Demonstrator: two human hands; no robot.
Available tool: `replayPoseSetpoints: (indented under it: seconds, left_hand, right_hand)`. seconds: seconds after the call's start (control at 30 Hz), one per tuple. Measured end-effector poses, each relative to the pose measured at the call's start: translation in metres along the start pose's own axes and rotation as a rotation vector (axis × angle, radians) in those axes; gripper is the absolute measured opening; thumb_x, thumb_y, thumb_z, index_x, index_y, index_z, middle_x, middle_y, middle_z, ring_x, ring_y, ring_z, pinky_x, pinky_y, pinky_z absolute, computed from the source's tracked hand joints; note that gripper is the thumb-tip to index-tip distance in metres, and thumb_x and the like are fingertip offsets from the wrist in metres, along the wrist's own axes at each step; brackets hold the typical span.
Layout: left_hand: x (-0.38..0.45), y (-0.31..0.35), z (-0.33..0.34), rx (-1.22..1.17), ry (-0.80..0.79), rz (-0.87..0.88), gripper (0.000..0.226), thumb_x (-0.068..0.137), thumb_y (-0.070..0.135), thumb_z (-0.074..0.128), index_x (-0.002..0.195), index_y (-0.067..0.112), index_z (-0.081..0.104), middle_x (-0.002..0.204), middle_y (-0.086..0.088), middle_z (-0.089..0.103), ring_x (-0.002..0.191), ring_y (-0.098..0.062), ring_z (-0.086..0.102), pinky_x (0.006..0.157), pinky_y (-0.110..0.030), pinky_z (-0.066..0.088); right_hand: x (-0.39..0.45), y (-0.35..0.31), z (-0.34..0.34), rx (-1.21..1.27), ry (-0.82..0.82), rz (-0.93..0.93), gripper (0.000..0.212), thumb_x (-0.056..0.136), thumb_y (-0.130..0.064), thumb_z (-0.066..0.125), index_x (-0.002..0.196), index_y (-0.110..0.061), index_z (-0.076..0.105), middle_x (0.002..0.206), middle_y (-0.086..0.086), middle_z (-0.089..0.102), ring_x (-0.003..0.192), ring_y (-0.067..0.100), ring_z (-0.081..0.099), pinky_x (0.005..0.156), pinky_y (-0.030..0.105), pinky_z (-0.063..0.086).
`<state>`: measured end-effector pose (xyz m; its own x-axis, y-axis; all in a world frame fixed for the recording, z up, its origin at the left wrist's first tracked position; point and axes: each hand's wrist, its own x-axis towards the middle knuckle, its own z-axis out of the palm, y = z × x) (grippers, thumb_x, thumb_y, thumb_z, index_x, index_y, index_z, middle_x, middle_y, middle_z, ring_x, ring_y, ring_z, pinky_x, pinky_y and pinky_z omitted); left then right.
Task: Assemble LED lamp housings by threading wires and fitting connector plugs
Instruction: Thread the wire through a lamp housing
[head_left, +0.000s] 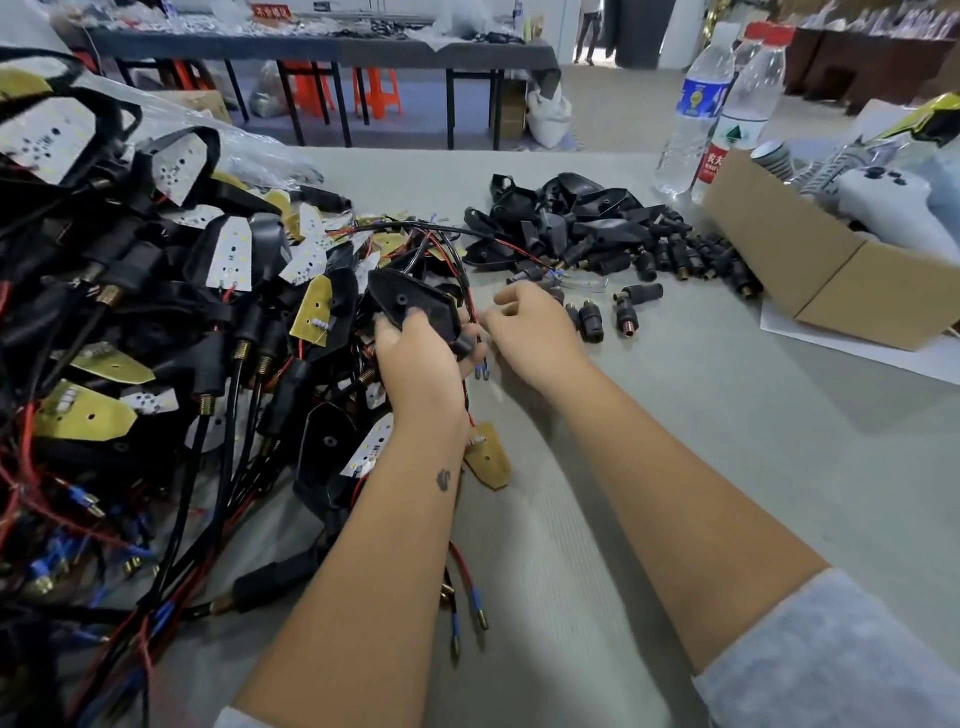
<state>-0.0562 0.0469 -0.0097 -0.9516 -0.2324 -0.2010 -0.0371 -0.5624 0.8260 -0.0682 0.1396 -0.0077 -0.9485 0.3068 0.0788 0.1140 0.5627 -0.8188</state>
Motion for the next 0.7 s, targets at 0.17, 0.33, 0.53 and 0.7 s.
replayPoseSetpoints:
  seconds: [0.17, 0.33, 0.53, 0.7]
  left_hand:
    - [0.002, 0.001, -0.002, 0.021, -0.029, 0.007, 0.019, 0.102, 0.013, 0.032, 0.102, 0.015, 0.050, 0.058, -0.002, 0.063, 0.045, -0.011, 0.060, 0.044, -0.021, 0.048]
    - [0.001, -0.002, 0.000, 0.149, -0.109, 0.011, 0.023, 0.102, 0.013, 0.032, 0.089, 0.018, 0.051, 0.051, 0.001, 0.060, 0.043, -0.012, 0.056, 0.043, -0.021, 0.047]
    - [0.000, -0.005, 0.003, 0.302, -0.165, 0.004, 0.027, 0.105, 0.015, 0.030, 0.085, 0.021, 0.046, 0.069, -0.010, 0.059, 0.049, -0.016, 0.060, 0.050, -0.025, 0.055]
    - [-0.001, -0.001, 0.002, 0.305, -0.202, -0.027, 0.017, 0.103, 0.023, 0.037, 0.097, 0.013, 0.050, 0.069, -0.008, 0.057, 0.049, -0.017, 0.058, 0.051, -0.026, 0.054]
  right_hand:
    - [0.006, -0.006, 0.007, -0.202, -0.077, -0.043, 0.015, 0.087, -0.011, 0.054, 0.081, -0.011, 0.068, 0.068, -0.003, 0.066, 0.069, 0.013, 0.062, 0.063, 0.027, 0.051]
    - [0.013, -0.002, -0.002, 0.029, -0.017, -0.011, 0.017, 0.092, -0.011, 0.055, 0.077, -0.008, 0.063, 0.077, 0.008, 0.066, 0.069, 0.023, 0.060, 0.068, 0.036, 0.053]
    - [0.008, -0.009, -0.043, 0.842, 0.300, 0.027, 0.021, 0.102, -0.007, 0.039, 0.087, -0.011, 0.053, 0.061, 0.000, 0.058, 0.043, 0.007, 0.046, 0.043, 0.020, 0.038]
    - [-0.005, -0.008, -0.078, 1.361, 0.341, 0.046, 0.022, 0.106, -0.013, 0.036, 0.088, -0.017, 0.049, 0.059, -0.003, 0.059, 0.046, 0.009, 0.049, 0.047, 0.019, 0.035]
